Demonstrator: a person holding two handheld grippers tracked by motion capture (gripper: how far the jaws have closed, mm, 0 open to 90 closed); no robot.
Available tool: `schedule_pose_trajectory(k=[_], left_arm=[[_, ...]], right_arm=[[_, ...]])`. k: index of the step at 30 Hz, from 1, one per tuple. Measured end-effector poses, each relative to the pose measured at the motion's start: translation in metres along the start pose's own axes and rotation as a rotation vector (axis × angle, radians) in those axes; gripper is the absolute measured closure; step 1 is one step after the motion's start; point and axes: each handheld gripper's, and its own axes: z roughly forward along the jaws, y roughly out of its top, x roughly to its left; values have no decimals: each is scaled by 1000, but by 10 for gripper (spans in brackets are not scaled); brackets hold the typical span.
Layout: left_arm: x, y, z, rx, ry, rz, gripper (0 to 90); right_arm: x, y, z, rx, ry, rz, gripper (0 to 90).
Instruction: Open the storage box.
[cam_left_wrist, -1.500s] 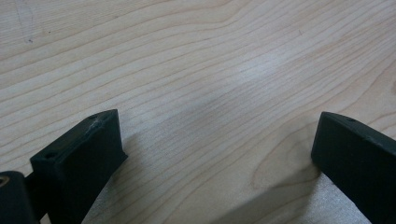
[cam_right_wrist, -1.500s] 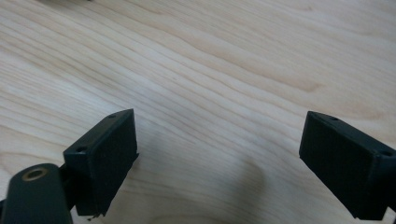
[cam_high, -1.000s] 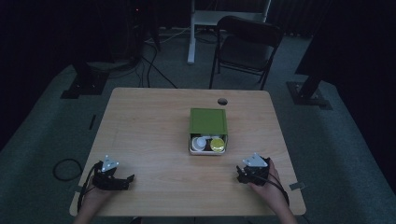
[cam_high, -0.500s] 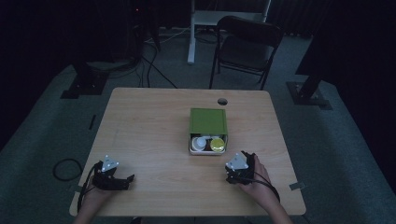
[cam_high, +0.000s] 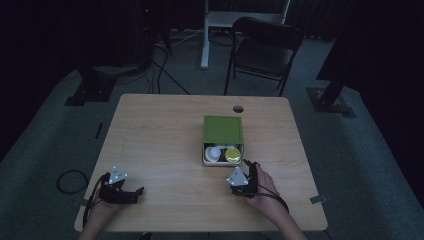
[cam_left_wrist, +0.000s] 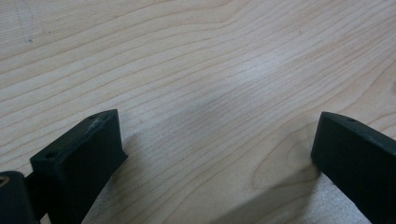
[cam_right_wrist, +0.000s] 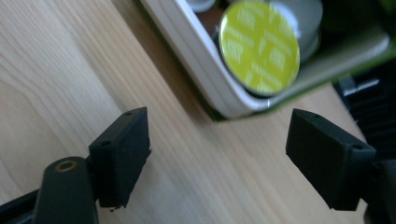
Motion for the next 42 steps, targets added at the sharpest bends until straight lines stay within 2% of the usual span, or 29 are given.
schedule_pose_trajectory(k=[3,6,14,20,24,33,42], left_arm=[[0,0,0,0,0,0,23],[0,0,0,0,0,0,23],[0,0,0,0,0,0,23],[0,0,0,0,0,0,23],[0,0,0,0,0,0,23],[0,0,0,0,0,0,23],[0,0,0,0,0,0,23]], right_arm=[[3,6,0,-22,-19,-39,281],[7,11,0,-23,-42,-99,325],[21,22,5,-57,-43,-204,342],[26,30,8,-78,-64,-289,365],[29,34,12,-87,-61,-348,379],[36,36,24,-56,-54,-421,425],[38,37,30,-45,-85,-488,473]])
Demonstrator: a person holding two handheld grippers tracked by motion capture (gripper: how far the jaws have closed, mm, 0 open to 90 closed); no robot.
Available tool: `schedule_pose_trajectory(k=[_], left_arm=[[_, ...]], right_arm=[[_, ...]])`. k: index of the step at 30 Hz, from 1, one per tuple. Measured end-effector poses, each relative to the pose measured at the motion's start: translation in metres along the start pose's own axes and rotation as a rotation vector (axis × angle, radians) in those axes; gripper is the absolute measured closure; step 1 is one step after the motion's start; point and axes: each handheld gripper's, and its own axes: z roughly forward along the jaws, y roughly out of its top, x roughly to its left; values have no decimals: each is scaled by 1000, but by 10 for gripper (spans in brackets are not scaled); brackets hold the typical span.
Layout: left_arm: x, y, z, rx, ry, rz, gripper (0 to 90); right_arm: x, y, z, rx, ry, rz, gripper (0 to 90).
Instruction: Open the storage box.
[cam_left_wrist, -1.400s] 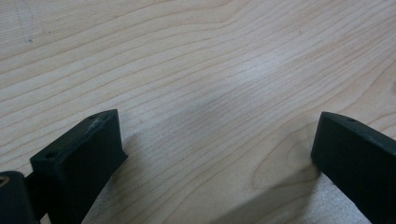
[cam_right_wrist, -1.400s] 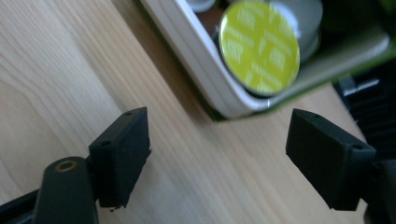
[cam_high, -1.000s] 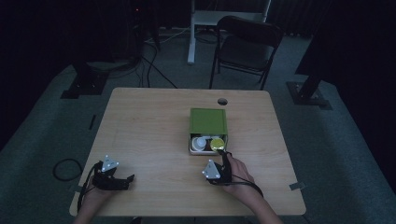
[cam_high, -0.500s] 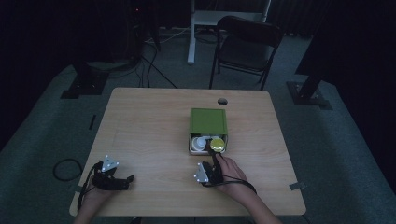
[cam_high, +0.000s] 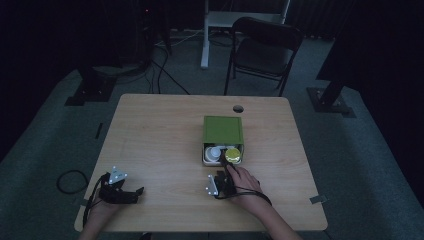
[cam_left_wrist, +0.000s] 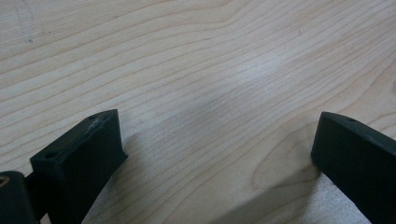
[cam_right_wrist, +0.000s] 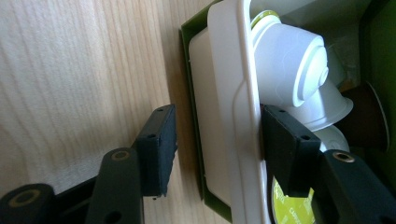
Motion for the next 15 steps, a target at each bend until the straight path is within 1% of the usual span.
schedule_pose_trajectory(k=[4,6,8,11,15], left_arm=[[0,0,0,0,0,0,23],[0,0,0,0,0,0,23],[0,0,0,0,0,0,23],[0,0,0,0,0,0,23],[0,0,0,0,0,0,23]], right_arm=[[0,0,3,9,-5,-20,484],[0,0,4,14,-14,-15,513],[-2,0,5,11,-12,-1,534],[-1,0,7,9,-27,-2,560],[0,-2,9,13,-43,-15,562]])
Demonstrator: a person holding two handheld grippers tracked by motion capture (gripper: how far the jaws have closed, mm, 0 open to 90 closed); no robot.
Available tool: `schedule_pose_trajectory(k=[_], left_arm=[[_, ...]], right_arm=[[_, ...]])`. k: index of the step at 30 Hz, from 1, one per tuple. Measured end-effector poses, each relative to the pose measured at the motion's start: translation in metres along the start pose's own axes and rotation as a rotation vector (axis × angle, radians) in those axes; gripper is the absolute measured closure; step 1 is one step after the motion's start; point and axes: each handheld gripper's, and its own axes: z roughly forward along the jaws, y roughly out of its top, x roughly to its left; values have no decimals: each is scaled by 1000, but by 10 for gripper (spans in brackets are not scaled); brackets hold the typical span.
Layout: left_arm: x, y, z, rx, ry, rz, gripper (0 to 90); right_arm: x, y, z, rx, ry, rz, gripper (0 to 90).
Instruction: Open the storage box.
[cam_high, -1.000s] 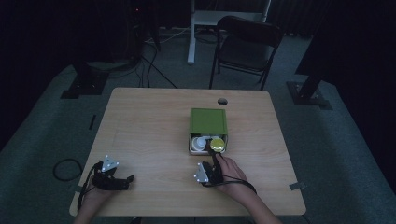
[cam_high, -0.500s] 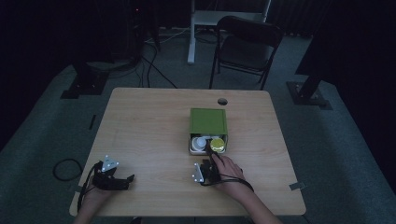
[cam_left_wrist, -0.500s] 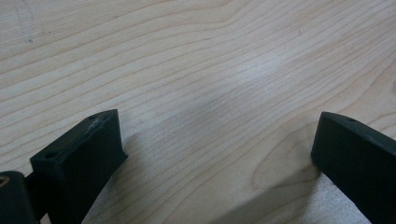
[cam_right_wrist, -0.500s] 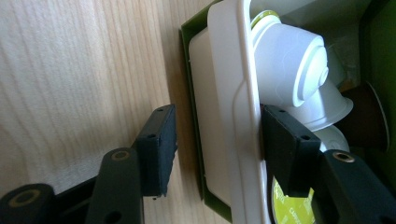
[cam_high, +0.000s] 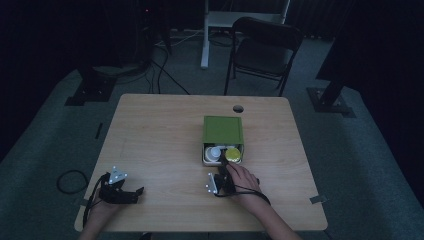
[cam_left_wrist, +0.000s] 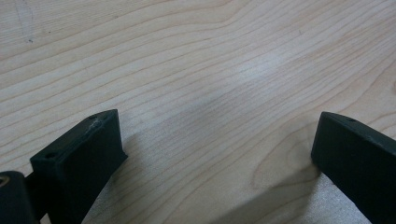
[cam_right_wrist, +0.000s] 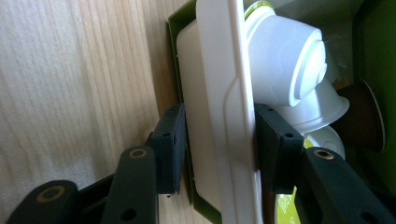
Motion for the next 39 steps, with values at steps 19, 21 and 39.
schedule_pose_trajectory(k=[19,21,39], left_arm=[[0,0,0,0,0,0,23],[0,0,0,0,0,0,23],[0,0,0,0,0,0,23]], right_arm=[[-3,2,-2,17,-23,-99,719],[-2,2,-4,18,-16,-96,719],[3,2,-18,6,8,-97,720]])
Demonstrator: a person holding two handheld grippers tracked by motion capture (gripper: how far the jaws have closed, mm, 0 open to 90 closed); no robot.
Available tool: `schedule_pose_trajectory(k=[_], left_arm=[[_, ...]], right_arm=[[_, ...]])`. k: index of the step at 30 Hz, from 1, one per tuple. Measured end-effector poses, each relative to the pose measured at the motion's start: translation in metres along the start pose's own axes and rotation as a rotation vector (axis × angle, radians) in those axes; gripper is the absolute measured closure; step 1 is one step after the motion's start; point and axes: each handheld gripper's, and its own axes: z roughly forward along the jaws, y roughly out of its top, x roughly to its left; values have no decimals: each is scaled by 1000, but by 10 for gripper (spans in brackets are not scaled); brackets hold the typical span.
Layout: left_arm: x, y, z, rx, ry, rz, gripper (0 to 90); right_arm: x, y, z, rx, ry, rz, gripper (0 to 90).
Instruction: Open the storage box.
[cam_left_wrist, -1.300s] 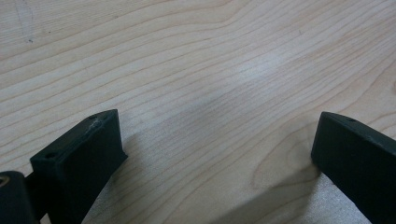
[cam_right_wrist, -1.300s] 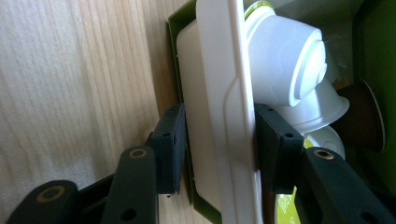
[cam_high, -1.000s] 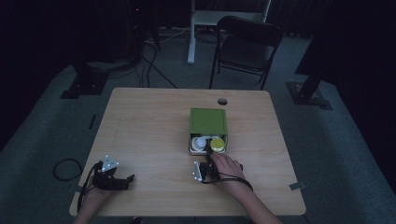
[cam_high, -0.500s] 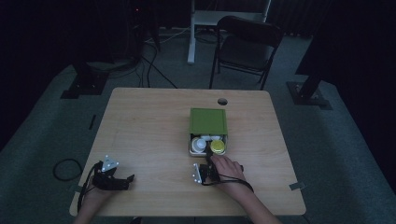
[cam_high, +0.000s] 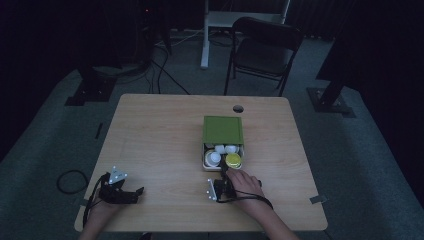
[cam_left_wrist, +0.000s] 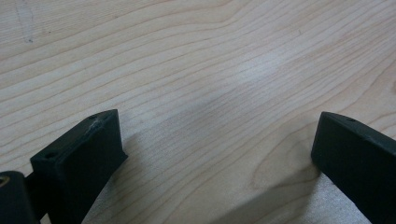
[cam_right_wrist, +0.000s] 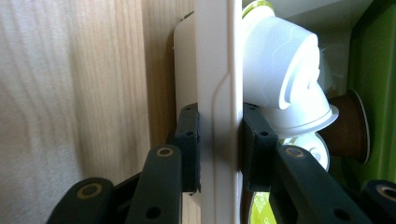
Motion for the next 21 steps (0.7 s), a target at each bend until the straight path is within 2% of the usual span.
schedule_pose_trajectory(k=[12,21], left_arm=[[0,0,0,0,0,0,23],[0,0,0,0,0,0,23]], right_arm=[[5,0,-12,-17,18,-9,722],[9,-1,-23,-25,31,2,721]])
